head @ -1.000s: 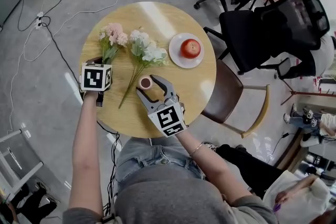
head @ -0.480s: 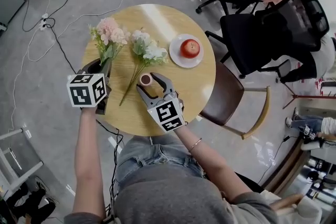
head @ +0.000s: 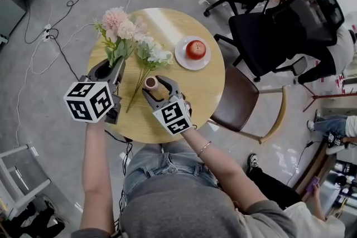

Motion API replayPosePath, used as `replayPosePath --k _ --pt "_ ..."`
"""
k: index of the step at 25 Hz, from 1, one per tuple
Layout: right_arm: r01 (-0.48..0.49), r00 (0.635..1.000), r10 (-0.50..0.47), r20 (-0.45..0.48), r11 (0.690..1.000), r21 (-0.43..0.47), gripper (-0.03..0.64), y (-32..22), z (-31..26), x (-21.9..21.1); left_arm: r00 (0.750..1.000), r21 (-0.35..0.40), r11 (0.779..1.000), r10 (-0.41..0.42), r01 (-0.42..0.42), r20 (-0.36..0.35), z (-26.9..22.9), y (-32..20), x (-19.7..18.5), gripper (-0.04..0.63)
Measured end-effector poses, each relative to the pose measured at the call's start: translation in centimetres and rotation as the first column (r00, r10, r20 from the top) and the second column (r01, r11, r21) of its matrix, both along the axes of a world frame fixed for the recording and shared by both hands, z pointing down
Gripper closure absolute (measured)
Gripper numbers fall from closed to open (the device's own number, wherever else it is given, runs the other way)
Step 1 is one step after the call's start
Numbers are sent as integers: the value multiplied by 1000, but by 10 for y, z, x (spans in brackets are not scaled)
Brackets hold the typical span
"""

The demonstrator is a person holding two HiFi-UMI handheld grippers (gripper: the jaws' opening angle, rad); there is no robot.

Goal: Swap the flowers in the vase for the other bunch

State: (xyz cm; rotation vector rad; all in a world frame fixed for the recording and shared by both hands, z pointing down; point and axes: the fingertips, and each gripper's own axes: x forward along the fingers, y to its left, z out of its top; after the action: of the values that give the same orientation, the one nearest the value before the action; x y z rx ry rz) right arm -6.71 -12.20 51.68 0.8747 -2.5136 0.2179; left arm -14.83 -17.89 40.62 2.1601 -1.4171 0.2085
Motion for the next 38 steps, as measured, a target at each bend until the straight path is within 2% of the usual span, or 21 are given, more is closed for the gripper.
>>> replayPosePath --k 6,14,26,31,38 --pt "-7 1000 7 -12 1000 10 368 0 0 3 989 60 995 88 -81 -115 -28 1 30 541" --pt "-13 1000 13 -15 1000 2 368 -4 -4 11 976 131 981 161 -143 -144 -63 -10 70 541" --pt "-18 1000 18 -8 1000 3 368 -1 -5 2 944 213 958 239 -191 -227 -85 -22 98 541" --pt "-27 1000 27 -10 1000 1 368 1 -7 -9 940 236 949 262 -209 -220 -82 -25 97 541" --pt "-34 999 34 -7 999 0 368 -2 -5 -2 951 248 946 255 -208 -175 -59 -33 106 541"
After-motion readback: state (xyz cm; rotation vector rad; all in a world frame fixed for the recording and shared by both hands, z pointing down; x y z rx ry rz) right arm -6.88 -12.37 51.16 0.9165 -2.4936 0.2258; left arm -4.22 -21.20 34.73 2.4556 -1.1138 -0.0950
